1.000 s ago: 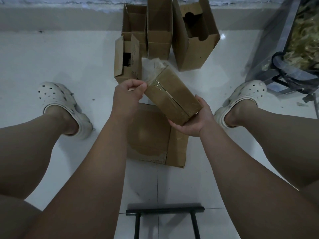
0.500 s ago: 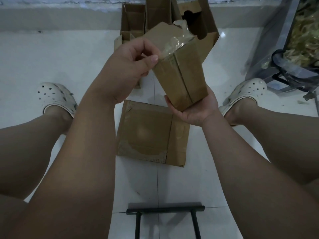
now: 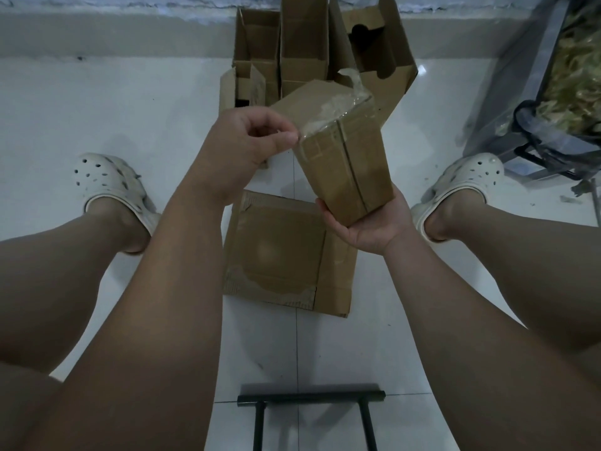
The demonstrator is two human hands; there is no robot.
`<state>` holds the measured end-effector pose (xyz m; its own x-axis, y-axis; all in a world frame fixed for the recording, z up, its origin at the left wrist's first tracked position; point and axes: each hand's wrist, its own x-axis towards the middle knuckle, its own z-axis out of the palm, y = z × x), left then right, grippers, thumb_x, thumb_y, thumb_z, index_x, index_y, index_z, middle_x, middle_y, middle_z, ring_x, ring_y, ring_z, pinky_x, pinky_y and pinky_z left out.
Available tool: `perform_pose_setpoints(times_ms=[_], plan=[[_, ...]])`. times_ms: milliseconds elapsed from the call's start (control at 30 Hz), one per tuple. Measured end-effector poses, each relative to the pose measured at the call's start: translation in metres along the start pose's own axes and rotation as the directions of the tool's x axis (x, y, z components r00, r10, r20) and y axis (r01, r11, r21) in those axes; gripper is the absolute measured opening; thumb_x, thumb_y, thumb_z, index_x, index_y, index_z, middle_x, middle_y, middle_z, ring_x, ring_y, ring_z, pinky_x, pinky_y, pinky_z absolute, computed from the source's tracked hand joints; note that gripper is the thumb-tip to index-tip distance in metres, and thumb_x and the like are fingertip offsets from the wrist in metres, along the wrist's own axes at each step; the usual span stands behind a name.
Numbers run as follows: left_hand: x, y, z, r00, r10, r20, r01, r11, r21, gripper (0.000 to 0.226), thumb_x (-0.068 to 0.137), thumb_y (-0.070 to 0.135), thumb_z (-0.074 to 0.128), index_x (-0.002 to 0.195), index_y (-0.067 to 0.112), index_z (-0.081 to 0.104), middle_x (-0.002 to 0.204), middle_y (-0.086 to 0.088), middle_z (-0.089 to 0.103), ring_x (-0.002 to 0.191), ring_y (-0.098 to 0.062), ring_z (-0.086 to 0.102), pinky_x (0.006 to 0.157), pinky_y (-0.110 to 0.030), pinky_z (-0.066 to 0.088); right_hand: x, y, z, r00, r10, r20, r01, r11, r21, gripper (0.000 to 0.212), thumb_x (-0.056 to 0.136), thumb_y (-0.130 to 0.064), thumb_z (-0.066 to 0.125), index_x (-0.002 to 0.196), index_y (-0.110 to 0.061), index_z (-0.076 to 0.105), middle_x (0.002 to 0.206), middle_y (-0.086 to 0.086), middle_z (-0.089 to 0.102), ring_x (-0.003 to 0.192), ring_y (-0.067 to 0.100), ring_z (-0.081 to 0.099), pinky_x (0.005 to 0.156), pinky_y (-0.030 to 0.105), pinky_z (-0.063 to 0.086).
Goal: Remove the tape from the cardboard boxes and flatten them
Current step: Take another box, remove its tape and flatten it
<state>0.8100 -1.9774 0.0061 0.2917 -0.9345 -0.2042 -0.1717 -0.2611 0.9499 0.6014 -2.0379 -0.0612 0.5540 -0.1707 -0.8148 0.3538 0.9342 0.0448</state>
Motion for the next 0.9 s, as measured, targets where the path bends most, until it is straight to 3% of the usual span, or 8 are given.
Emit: perform_pose_setpoints(times_ms=[100,167,267,367,500,767,900], plan=[[0.000,-0.006,0.003,0.999,-0.024,0.043,0.026,0.999,-0.040,0.031,0.087,0.013,0.064,0.111,0.032,0.065,0.093,0.002,0.059,0.091,-0.017,0.055,0.091,-0.039,0.051,0.000,-0.002,0.002,1.000,0.005,0.001,-0.004,1.000,-0.008,0.064,0.080,-0.050,0.060,0.134,-0.016,0.059,0.132,0.012,0.060,0.121,0.029,0.056,0.070,0.050,0.059],[-0.001,-0.009,0.004,0.994,-0.026,0.107,0.032,0.998,-0.052,0.036,0.089,0.015,0.060,0.115,0.040,0.062,0.093,0.004,0.057,0.089,-0.018,0.051,0.085,-0.032,0.050,0.000,-0.003,0.002,1.000,0.013,0.005,-0.013,1.000,-0.006,0.064,0.082,-0.052,0.059,0.134,-0.015,0.059,0.132,0.012,0.060,0.120,0.030,0.056,0.069,0.050,0.059],[-0.002,-0.008,0.004,0.993,-0.026,0.111,0.035,0.996,-0.078,0.031,0.087,0.021,0.061,0.110,0.042,0.067,0.084,0.007,0.050,0.079,-0.013,0.043,0.069,-0.024,0.041,0.001,-0.002,0.001,1.000,0.022,-0.005,-0.022,1.000,-0.009,0.063,0.084,-0.054,0.056,0.134,-0.015,0.059,0.132,0.013,0.060,0.119,0.031,0.057,0.067,0.049,0.059],[-0.002,-0.005,0.004,0.995,-0.026,0.096,0.033,0.997,-0.065,0.024,0.083,0.022,0.065,0.095,0.041,0.073,0.075,0.008,0.044,0.074,-0.013,0.040,0.068,-0.026,0.040,0.002,-0.001,-0.002,1.000,0.025,-0.013,-0.025,1.000,-0.001,0.061,0.085,-0.053,0.057,0.133,-0.016,0.060,0.130,0.013,0.061,0.117,0.031,0.058,0.068,0.049,0.059],[-0.001,-0.001,0.003,0.992,-0.039,0.120,0.040,0.999,-0.009,0.025,0.085,0.016,0.066,0.087,0.039,0.073,0.076,0.012,0.052,0.076,-0.013,0.045,0.067,-0.025,0.043,0.005,0.000,-0.007,1.000,0.031,-0.001,-0.031,0.999,-0.014,0.061,0.083,-0.052,0.058,0.132,-0.016,0.061,0.128,0.014,0.063,0.112,0.033,0.061,0.070,0.049,0.059],[0.004,-0.007,-0.001,0.974,-0.131,0.185,0.069,0.949,0.308,0.016,0.086,0.017,0.066,0.077,0.029,0.063,0.096,-0.001,0.053,0.082,-0.014,0.050,0.070,-0.022,0.041,0.012,0.001,-0.027,0.995,0.040,-0.087,-0.047,0.995,-0.082,0.053,0.085,-0.051,0.061,0.125,-0.017,0.066,0.122,0.013,0.066,0.110,0.033,0.064,0.084,0.049,0.056],[0.000,-0.026,-0.001,0.985,-0.140,0.105,0.077,0.886,0.458,0.008,0.085,0.021,0.067,0.079,0.017,0.067,0.083,0.001,0.053,0.070,-0.003,0.048,0.063,-0.018,0.038,0.016,0.003,-0.032,0.985,0.011,-0.172,-0.030,0.994,-0.107,0.054,0.087,-0.056,0.056,0.121,-0.016,0.067,0.114,0.015,0.070,0.097,0.037,0.068,0.075,0.050,0.057]])
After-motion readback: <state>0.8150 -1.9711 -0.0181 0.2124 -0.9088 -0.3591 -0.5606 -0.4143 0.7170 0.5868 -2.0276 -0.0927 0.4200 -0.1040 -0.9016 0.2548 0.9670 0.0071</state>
